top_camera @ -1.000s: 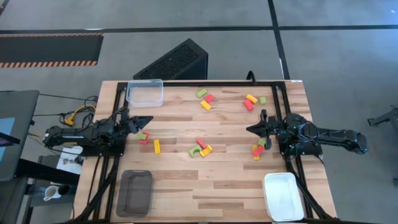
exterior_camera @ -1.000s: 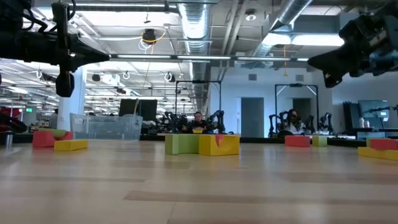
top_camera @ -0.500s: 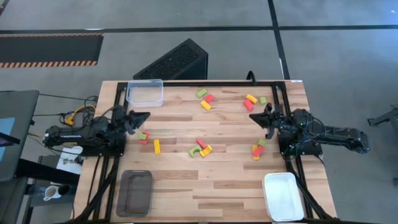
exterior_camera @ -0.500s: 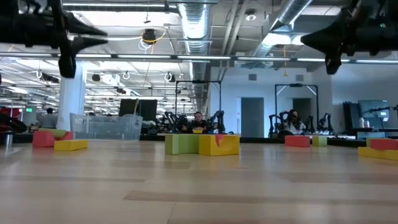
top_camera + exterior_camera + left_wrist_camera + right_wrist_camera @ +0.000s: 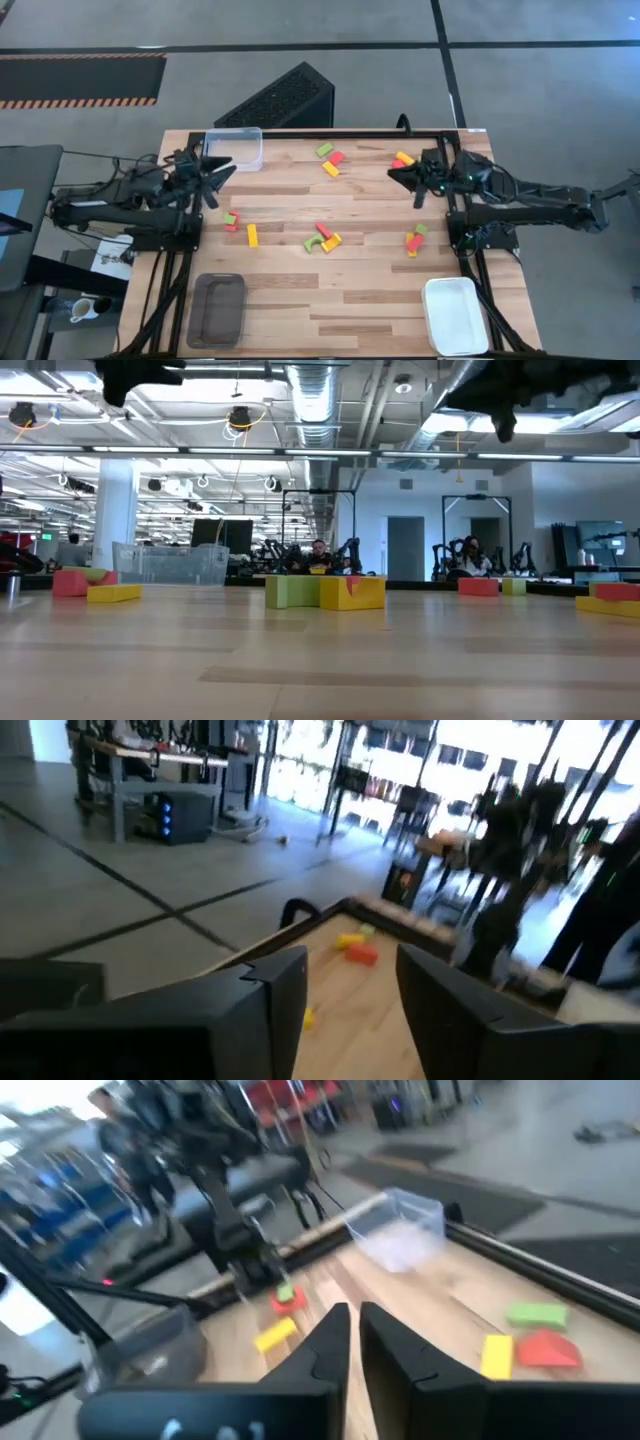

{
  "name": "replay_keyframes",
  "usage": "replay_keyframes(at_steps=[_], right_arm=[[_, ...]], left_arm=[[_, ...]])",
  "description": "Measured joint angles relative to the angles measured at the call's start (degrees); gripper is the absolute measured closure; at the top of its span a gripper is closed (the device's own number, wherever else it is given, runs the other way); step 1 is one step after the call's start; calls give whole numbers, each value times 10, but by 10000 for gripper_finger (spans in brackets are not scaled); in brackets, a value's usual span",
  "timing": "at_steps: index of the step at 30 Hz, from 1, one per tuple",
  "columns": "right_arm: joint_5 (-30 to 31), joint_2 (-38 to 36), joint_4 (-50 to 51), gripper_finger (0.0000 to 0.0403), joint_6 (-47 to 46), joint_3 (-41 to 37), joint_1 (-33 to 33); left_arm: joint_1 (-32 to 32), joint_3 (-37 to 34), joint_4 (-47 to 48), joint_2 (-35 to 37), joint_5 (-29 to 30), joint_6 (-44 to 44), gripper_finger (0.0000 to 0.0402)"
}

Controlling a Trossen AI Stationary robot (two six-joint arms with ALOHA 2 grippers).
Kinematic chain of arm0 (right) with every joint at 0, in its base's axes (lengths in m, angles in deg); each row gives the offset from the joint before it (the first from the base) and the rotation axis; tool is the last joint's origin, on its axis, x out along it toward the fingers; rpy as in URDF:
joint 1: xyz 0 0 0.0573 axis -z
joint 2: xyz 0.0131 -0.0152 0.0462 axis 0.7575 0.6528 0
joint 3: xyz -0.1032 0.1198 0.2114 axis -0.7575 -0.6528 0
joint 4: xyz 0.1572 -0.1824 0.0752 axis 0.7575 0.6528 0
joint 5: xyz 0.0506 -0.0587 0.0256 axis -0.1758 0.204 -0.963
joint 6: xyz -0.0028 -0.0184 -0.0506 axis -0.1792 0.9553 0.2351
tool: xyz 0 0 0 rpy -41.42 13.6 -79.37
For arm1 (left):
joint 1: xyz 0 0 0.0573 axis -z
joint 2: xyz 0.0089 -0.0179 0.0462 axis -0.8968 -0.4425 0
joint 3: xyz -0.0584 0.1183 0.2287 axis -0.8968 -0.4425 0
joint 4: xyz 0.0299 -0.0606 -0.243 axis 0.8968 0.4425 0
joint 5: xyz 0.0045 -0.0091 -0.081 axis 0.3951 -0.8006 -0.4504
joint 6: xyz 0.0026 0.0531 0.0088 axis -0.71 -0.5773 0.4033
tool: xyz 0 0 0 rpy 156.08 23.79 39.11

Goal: Sort & place blocks by color
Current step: Put the orange block into the white transparent bin

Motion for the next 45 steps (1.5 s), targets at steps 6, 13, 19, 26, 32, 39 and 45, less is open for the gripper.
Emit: replay_keyframes(at_steps=[6,13,19,26,32,39,45], right_arm=[[-1,111,181,282,-2,141,17],[-1,252,400,167,-28,242,106],[12,390,515,101,-83,278,205],[17,516,515,97,-45,278,247],[43,572,504,97,-1,279,273],[47,606,476,97,29,278,307],[49,612,467,97,39,279,319]], left_arm=[[-11,145,183,-129,55,-12,209],[-82,216,294,-229,-6,17,176],[-116,216,294,-243,-42,-5,172],[-126,216,293,-233,-43,15,172],[-126,216,296,-232,-50,34,172],[-126,216,295,-232,-59,53,172],[-126,216,295,-232,-59,55,172]])
